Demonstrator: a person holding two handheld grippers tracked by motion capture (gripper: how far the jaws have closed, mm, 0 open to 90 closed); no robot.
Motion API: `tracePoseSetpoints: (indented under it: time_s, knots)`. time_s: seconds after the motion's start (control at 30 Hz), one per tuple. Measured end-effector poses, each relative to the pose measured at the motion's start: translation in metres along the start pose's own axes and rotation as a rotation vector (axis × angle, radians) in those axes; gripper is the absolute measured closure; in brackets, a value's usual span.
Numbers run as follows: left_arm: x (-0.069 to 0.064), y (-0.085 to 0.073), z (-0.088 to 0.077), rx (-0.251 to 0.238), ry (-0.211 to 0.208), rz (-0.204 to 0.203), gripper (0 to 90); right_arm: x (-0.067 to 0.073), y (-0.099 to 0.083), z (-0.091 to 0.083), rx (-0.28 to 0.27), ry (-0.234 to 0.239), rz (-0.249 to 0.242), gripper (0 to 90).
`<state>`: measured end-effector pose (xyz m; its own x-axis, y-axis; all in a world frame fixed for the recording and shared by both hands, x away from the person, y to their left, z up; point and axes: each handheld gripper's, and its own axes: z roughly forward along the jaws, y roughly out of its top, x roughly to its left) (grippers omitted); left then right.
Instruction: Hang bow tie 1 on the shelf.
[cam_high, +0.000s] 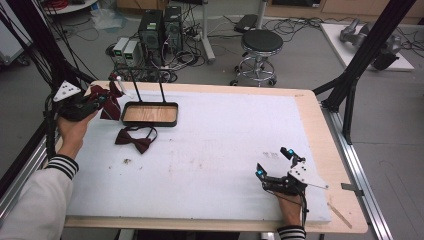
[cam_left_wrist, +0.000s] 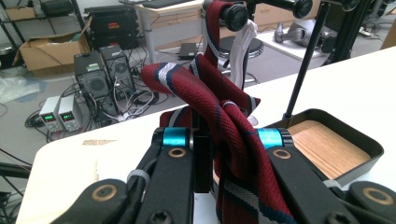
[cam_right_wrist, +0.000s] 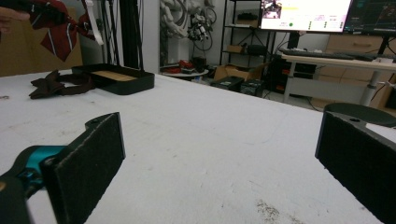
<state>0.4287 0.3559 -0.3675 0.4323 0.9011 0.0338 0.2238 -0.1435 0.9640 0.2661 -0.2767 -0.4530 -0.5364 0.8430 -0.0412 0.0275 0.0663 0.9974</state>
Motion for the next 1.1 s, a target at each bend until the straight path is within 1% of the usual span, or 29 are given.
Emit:
tracePoseSetpoints:
  time_s: [0.07,0.13,0.23,0.27,0.3,0.33,0.37,0.43,0.47,0.5,0.53,0.67,0.77,0.87,0.97,1.07,1.1]
  knots:
    - [0.0,0.0,0.0,0.004,-0.005,0.0,80.5,0.0,0.0,0.0,-0.001,0.0,-0.001,0.6]
    - [0.001,-0.001,0.001,0.003,-0.014,-0.011,78.9,0.0,0.0,0.0,-0.001,0.0,0.0,0.6]
    - [0.002,-0.002,0.002,0.013,-0.024,-0.029,73.2,0.0,0.0,0.0,-0.002,0.001,0.0,0.5]
    - [0.002,-0.002,0.002,0.014,-0.032,-0.034,68.4,0.0,0.0,0.0,-0.001,0.002,0.001,0.6]
    - [0.003,-0.003,0.002,0.017,-0.037,-0.044,58.8,0.0,0.0,0.0,-0.002,0.001,0.001,0.6]
    - [0.004,-0.004,0.003,0.011,-0.05,-0.058,50.6,0.0,0.0,0.0,-0.001,0.0,0.001,0.6]
    - [0.004,-0.004,0.004,0.003,-0.053,-0.074,41.4,0.0,0.0,0.0,-0.002,0.0,0.001,0.6]
    - [0.006,-0.005,0.005,-0.005,-0.039,-0.096,22.5,0.0,0.0,0.0,-0.001,0.0,0.0,0.6]
    - [0.007,-0.005,0.005,-0.011,-0.045,-0.109,16.2,0.0,0.0,0.0,-0.001,0.0,0.0,0.6]
    - [0.008,-0.006,0.005,-0.014,-0.053,-0.117,12.3,0.0,0.0,0.0,-0.001,0.0,0.0,0.6]
    - [0.009,-0.005,0.004,-0.03,-0.066,-0.121,10.8,0.0,0.0,0.0,-0.001,-0.001,0.001,0.6]
    - [0.008,-0.002,-0.001,-0.073,-0.096,-0.098,9.2,0.0,0.0,0.0,-0.001,-0.001,0.0,0.6]
    - [0.005,0.0,-0.003,-0.081,-0.106,-0.081,9.2,0.0,0.0,0.0,-0.001,-0.001,0.0,0.6]
    - [0.003,0.002,-0.006,-0.091,-0.117,-0.084,9.2,0.0,0.0,0.0,-0.001,-0.001,0.0,0.5]
    - [-0.003,0.002,-0.011,-0.108,-0.139,-0.089,9.2,0.0,0.0,0.0,-0.003,-0.001,0.0,0.6]
    - [-0.01,0.001,-0.019,-0.125,-0.167,-0.076,9.2,0.0,0.0,0.0,-0.004,-0.002,0.002,0.5]
    - [-0.013,0.001,-0.021,-0.137,-0.179,-0.075,9.2,-0.001,0.0,0.0,-0.008,-0.003,-0.007,0.6]
